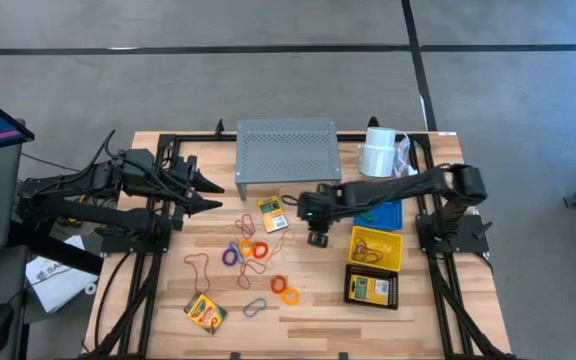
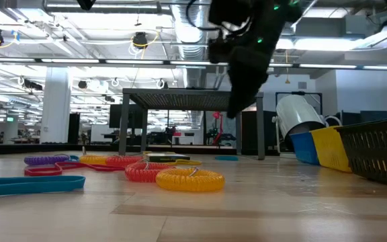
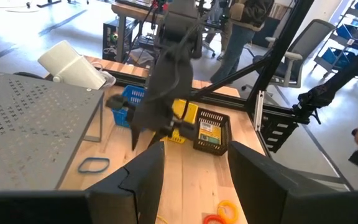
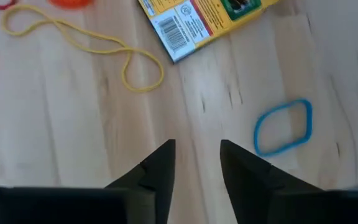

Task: Pick & Place Office Desk Supplies
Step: Put the blue rubber band into the yellow basket

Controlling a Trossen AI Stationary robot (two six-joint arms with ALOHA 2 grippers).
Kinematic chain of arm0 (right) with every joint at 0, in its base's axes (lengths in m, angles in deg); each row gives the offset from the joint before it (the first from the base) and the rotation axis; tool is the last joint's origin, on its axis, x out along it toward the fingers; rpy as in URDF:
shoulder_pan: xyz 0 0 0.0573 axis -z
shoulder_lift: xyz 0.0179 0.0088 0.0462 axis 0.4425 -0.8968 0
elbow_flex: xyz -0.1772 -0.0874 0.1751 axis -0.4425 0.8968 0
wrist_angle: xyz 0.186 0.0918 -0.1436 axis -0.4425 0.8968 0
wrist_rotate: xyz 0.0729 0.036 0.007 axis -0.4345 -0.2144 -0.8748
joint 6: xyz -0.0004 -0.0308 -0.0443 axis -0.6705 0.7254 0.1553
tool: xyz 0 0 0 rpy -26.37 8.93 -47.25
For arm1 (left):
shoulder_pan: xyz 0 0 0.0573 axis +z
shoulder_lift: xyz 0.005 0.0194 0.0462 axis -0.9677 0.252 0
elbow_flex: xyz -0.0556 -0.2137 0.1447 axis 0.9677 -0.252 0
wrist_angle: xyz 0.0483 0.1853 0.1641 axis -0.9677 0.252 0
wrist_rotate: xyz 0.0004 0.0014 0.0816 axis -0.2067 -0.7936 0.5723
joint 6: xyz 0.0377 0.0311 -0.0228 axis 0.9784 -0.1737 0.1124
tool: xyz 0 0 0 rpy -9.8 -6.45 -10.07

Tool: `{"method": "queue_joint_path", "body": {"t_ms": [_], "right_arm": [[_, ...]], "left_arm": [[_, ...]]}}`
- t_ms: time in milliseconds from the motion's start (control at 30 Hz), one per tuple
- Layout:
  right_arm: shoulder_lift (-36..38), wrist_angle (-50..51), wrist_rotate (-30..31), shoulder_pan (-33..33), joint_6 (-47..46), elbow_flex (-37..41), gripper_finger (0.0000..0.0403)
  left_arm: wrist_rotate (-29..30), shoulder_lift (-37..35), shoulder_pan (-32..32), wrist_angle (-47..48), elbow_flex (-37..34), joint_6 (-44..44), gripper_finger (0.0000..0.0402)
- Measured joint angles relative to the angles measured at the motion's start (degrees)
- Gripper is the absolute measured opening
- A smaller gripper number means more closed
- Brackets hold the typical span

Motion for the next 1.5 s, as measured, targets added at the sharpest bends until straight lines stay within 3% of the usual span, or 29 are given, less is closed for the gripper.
{"method": "queue_joint_path", "body": {"t_ms": [233,400,767,1500], "right_arm": [[-5.6,0.83,-0.08,2.6,2.49,-3.4,0.0172],[-5.52,0.94,-0.49,4.7,2.51,-3.48,0.0191],[-6.39,2.01,-4.67,7.84,1.99,-3.41,0.0168],[-6.33,-0.21,-4.73,7.56,0.27,1.21,0.0157]], "left_arm": [[0.06,0.0,0.0,0.04,0.0,-0.27,0.0173],[0.1,0.02,0.01,0.17,0.0,-0.27,0.0173],[0.1,0.0,-0.01,0.2,0.0,-0.27,0.0173],[-0.01,0.02,0.01,0.17,0.0,-0.29,0.0173]]}}
